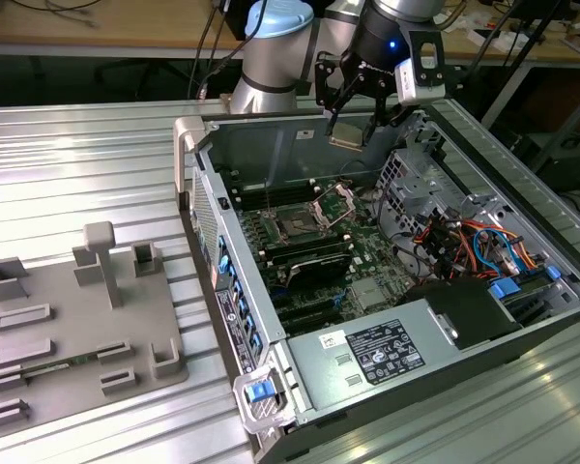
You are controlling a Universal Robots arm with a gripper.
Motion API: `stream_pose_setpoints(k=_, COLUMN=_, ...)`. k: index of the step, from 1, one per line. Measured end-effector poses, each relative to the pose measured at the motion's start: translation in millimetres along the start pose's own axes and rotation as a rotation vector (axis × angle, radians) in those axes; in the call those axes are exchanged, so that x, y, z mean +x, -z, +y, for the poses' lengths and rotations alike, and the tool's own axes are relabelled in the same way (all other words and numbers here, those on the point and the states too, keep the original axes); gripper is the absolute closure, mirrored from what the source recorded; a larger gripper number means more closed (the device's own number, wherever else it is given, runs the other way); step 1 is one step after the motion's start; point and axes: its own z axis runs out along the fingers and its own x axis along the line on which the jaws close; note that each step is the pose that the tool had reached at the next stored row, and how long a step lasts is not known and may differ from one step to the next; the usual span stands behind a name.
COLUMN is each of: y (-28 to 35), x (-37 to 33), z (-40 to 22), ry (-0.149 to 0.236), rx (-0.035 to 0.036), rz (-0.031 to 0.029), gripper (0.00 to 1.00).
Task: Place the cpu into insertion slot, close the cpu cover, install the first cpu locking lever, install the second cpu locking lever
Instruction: 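Place the cpu into insertion slot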
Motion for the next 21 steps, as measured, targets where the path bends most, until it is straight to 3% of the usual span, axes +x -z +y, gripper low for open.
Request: stream_pose_setpoints(k=21, y=-0.6, x=0.9, z=-0.6, ry=-0.055, rx=-0.0011, rz=-0.0049, gripper=0.45)
